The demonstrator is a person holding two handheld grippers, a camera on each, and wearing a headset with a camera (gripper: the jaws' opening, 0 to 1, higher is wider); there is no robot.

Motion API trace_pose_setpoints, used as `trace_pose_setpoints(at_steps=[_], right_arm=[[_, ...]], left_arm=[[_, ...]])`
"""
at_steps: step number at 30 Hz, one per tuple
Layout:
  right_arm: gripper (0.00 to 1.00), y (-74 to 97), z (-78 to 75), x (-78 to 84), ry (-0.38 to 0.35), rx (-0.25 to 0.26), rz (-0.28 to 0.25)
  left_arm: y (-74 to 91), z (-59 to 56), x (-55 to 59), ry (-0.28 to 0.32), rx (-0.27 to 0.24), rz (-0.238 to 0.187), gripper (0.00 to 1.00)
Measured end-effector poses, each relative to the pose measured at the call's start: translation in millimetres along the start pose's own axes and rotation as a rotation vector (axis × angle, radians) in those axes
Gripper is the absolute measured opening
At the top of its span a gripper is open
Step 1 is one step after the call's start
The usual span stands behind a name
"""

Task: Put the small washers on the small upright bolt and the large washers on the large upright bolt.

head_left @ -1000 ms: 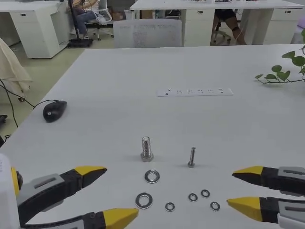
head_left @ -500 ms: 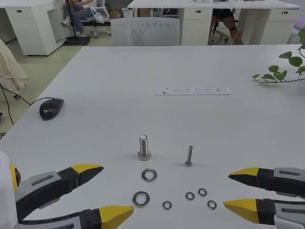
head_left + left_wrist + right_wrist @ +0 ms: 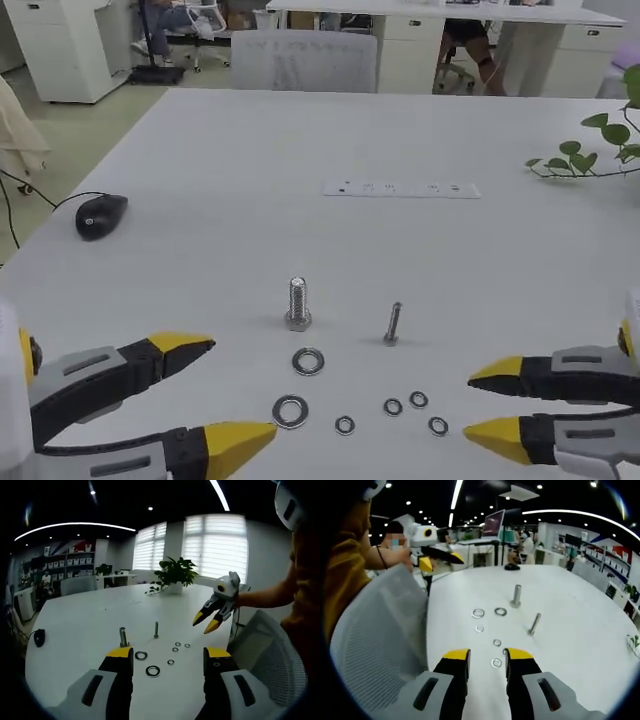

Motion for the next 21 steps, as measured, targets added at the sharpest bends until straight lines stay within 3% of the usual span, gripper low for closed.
trace_pose_setpoints(at_steps=[2,5,8,13,18,21], right_arm=[[0.30,-3.5,-2.2,-0.8,0.028,-0.029,0.044],[0.29,-7.2,-3.6,-6.4,0.055,-0.075,0.055],[0.29,-9.6,-8.1,-6.3,0.133,-0.113,0.146],[0.28,-17.2,-16.8,-7.0,0.178,-0.143,0.238],[0.24,-29.5,-23.6,-4.6,0.246,-0.186,0.371],[0.24,-38.4,-24.2,-2.6,0.245,-0.220,0.424]], left_arm=[[0.7,-0.7,-1.6,0.001,0.001,-0.010,0.56],[1.8,-1.9,-1.2,-0.001,-0.008,-0.014,0.56],[2.5,-3.7,0.7,-0.001,-0.009,-0.010,0.56],[4.2,-5.2,1.0,-0.003,-0.013,0.001,0.56],[6.4,-4.5,0.1,-0.009,-0.020,-0.001,0.56],[7.5,-3.9,0.3,-0.008,-0.024,-0.002,0.56]])
Point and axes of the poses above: the centre of the closed fingertips' face, and the gripper's own axes: y roughly backward along the fingers, z roughly to its left, x roughly out of its underside, the point moved 9 cm from there along y, roughly backward along the fingers, and after that the axes turned 2 degrees about y, right-handed, at the moved point
